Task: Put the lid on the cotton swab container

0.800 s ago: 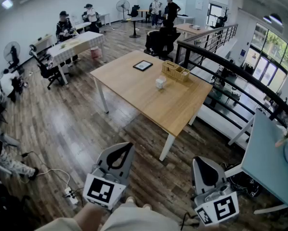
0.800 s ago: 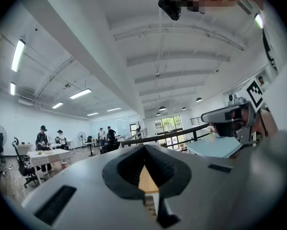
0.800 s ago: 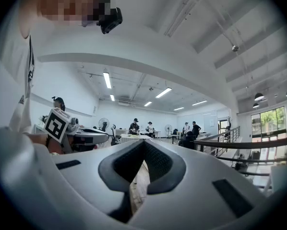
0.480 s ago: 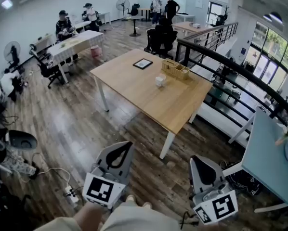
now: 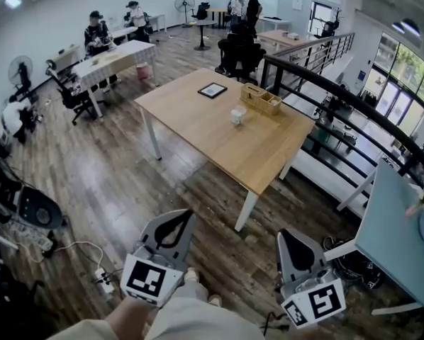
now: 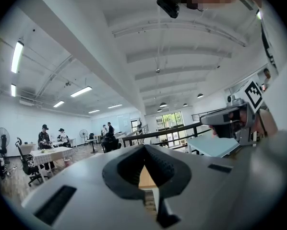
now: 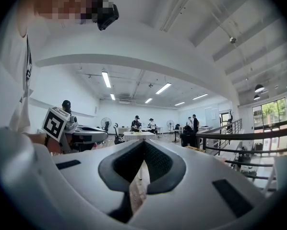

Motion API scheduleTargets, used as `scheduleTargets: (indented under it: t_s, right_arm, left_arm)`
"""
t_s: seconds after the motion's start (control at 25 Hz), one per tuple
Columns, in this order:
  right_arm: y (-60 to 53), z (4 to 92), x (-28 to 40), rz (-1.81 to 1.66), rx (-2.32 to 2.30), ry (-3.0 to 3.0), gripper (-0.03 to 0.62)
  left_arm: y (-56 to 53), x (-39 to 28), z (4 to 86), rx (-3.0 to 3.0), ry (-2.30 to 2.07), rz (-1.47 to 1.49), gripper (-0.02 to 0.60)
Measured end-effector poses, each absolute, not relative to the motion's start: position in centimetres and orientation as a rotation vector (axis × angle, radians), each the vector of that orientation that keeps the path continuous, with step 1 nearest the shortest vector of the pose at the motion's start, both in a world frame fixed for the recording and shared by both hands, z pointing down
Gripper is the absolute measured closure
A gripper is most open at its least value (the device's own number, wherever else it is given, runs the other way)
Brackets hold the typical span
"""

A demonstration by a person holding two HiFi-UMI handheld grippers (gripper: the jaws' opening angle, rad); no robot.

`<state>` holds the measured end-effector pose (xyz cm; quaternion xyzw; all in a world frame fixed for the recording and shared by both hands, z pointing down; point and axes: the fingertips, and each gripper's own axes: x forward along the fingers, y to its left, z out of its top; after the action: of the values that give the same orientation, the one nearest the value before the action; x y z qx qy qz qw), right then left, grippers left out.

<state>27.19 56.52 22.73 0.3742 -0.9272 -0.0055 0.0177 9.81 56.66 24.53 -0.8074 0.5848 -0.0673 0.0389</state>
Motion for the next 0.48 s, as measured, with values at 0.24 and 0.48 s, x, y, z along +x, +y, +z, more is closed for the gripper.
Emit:
scheduleTargets:
  t_s: [0.24, 0.48]
  right_arm:
    - [54.7, 23.7, 25.9, 0.048, 1.109, -2.895, 0.568]
    - [51.3, 24.5, 23.5, 0.046, 1.077, -2.894, 0.568]
  left_arm:
    - [55.3, 8.8, 25.1, -2.468, 1.808, -0.218, 0.560]
    - [51.8, 7.0, 25.6, -2.485, 1.801, -0.198, 0.559]
